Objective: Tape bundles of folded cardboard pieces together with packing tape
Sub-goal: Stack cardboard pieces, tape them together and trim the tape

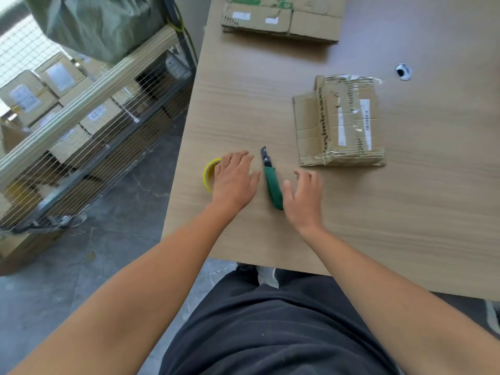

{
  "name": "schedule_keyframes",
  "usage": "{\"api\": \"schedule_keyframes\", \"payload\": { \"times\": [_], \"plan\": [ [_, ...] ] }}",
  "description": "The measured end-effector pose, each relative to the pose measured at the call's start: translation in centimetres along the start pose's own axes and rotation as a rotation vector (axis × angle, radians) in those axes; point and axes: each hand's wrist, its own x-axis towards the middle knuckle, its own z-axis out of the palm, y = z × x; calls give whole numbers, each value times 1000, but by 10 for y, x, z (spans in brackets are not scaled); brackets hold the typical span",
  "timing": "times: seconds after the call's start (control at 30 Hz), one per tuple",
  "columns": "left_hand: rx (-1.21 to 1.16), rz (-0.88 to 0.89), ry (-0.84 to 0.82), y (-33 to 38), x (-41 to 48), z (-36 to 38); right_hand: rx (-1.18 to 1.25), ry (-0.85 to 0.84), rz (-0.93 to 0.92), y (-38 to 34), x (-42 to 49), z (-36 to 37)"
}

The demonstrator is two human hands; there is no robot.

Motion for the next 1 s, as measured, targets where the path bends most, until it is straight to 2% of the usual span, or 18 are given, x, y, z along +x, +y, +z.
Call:
{"api": "schedule_keyframes", "payload": {
  "times": [0.1, 0.17, 0.3, 0.4, 0.5, 0.6, 0.7, 0.77, 0.83, 1.0],
  "plan": [
    [-136, 70, 46, 51, 14, 8, 115, 201, -54, 34, 8, -59],
    [-226, 95, 57, 90, 26, 17, 150, 249, -45, 63, 24, -97],
    [-315, 109, 97, 159, 49, 46, 166, 146, -88, 109, 74, -138],
    [-298, 34, 126, 184, 66, 75, 111, 5, -206, 133, 111, -135],
    [-377, -32, 145, 188, 81, 100, 123, -116, -295, 151, 140, -118],
    [-583, -90, 161, 186, 93, 120, 265, -119, -337, 164, 155, -98],
    [-784, -91, 260, 183, 100, 137, 472, -59, -297, 172, 158, -81],
    [-768, -31, 366, 181, 103, 149, 504, -7, -342, 178, 162, -73],
    [-670, 63, 434, 177, 105, 159, 428, 3, -460, 188, 169, -70],
    [-457, 306, 382, 156, 116, 155, 178, -130, -728, 206, 198, -89]
  ]
}}
